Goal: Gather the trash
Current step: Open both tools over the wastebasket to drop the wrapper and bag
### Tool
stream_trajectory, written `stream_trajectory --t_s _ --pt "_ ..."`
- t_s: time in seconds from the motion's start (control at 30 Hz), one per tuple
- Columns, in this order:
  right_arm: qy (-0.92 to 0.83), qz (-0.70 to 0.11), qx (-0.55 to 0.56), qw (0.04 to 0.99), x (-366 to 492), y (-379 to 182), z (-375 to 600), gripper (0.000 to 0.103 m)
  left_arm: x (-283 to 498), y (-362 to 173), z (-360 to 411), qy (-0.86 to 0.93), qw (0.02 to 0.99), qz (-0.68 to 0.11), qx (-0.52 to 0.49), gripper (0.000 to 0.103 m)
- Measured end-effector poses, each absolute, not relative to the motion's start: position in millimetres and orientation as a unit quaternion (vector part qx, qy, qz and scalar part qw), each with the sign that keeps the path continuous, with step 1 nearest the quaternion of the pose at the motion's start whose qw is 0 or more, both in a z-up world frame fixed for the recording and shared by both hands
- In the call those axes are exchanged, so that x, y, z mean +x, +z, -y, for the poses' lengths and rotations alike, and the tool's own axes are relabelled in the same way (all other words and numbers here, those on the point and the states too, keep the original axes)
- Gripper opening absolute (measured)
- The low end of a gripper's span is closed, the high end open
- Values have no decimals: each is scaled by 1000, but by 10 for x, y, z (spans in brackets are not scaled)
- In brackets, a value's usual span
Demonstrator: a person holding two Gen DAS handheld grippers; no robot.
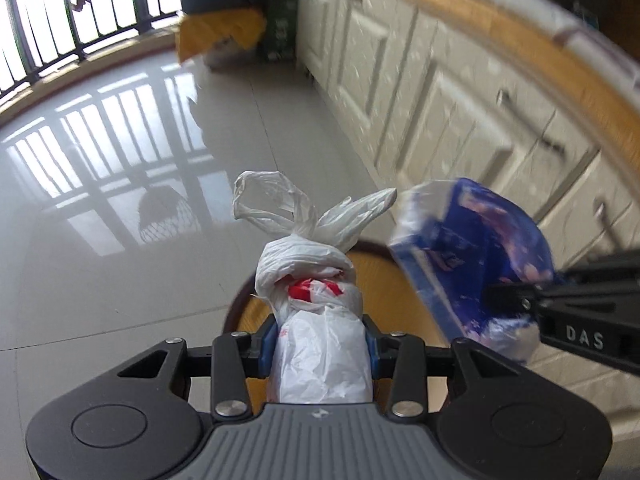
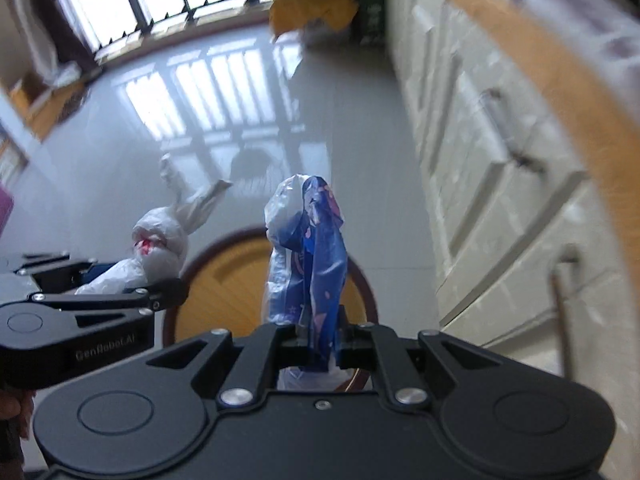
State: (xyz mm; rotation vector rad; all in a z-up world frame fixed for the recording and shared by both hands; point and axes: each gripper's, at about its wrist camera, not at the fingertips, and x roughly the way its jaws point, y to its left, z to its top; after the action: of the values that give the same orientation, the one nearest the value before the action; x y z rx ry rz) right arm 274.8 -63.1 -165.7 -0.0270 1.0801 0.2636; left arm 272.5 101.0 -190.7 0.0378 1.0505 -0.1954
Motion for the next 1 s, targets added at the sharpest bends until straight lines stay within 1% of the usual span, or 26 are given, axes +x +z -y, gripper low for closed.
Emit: stream_trajectory --t_s 0.17,0.27,0.4,0.47,0.5,0.53,0.6,0.77,0.8,0.83,0.9,0.97,1.0 --pt "146 -548 -85 819 2961 -2059 470 9 2799 -2306 -1058 -111 838 -533 30 42" --pt "150 -565 -99 805 3037 -2262 418 10 2831 -2490 -1090 -116 824 -554 35 42" --pt "159 -576 -109 794 3139 -2398 354 12 2862 -2624 -1126 -119 813 -569 40 42" --pt "160 -576 -107 794 3197 -2443 333 15 2904 -2669 -1137 -119 810 -572 44 42" --pt "160 -573 -104 797 3209 -2458 330 23 2924 -2690 -1141 -118 810 -572 46 42" --pt "158 -570 -102 800 3225 -2464 329 29 2956 -2720 -1134 -117 810 -572 47 42" --pt "153 -568 -100 803 3222 -2454 304 32 3004 -2769 -1125 -115 809 -574 52 43" --pt "143 -580 -81 798 3301 -2548 348 34 3078 -2837 -1110 -118 804 -580 56 44" --pt "142 -583 -77 796 3312 -2551 364 34 3080 -2842 -1109 -118 803 -582 56 47" --pt "142 -586 -73 794 3332 -2558 380 34 3080 -2840 -1109 -117 802 -583 55 54" --pt "144 -593 -66 790 3358 -2571 397 36 3082 -2829 -1117 -115 801 -585 51 62" --pt "147 -597 -59 786 3372 -2569 413 40 3067 -2802 -1128 -112 802 -585 46 67" --pt "148 -599 -56 785 3371 -2559 417 43 3061 -2788 -1129 -110 802 -586 43 71"
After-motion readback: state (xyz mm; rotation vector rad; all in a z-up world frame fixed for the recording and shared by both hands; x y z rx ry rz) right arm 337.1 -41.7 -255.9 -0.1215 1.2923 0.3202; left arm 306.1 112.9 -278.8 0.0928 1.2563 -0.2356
